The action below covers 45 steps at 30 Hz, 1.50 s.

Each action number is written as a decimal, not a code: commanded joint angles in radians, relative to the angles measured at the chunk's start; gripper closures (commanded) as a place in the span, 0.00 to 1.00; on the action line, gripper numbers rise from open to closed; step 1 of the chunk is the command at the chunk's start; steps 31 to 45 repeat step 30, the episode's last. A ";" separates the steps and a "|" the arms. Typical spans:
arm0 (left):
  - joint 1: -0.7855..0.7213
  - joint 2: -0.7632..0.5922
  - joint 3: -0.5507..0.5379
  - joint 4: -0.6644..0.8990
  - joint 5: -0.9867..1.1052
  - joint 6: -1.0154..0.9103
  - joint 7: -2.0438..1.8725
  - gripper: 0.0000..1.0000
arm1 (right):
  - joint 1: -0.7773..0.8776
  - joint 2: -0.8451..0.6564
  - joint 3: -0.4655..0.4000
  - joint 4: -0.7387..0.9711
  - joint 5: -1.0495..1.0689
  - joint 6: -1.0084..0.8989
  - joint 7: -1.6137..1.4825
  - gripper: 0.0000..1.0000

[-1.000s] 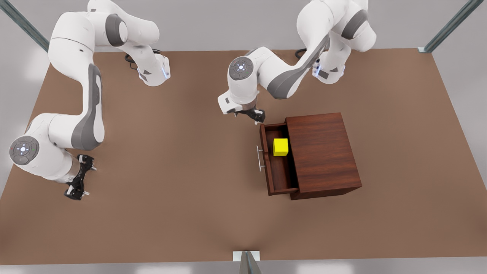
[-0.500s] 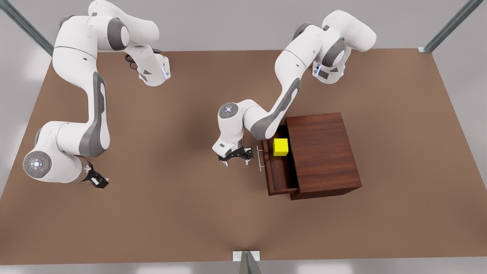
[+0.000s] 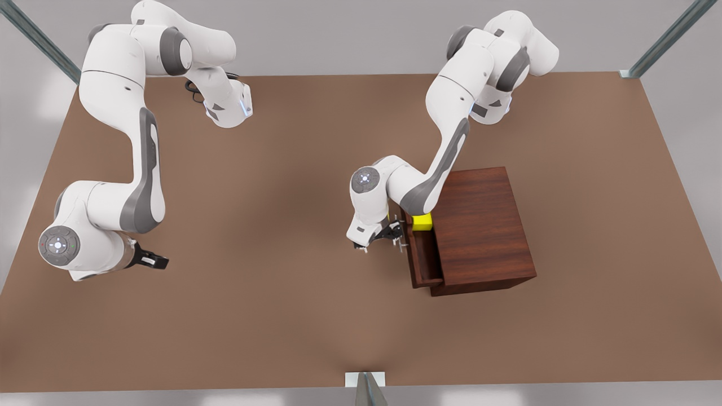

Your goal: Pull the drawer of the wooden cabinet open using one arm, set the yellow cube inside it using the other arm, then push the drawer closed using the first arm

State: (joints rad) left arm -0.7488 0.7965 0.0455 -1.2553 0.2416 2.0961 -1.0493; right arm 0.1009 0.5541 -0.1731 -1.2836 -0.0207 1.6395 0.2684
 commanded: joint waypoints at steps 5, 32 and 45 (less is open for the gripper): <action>0.034 -0.083 -0.001 -0.115 -0.054 -0.038 0.150 0.00 | 0.000 -0.002 0.000 0.001 -0.001 -0.001 -0.270 0.00; 0.490 -0.663 -0.004 -0.231 -0.280 -0.446 1.032 0.00 | 0.023 -0.315 -0.008 -0.497 -0.005 0.206 -0.251 0.00; 0.490 -0.663 -0.004 -0.231 -0.280 -0.446 1.032 0.00 | 0.023 -0.315 -0.008 -0.497 -0.005 0.206 -0.251 0.00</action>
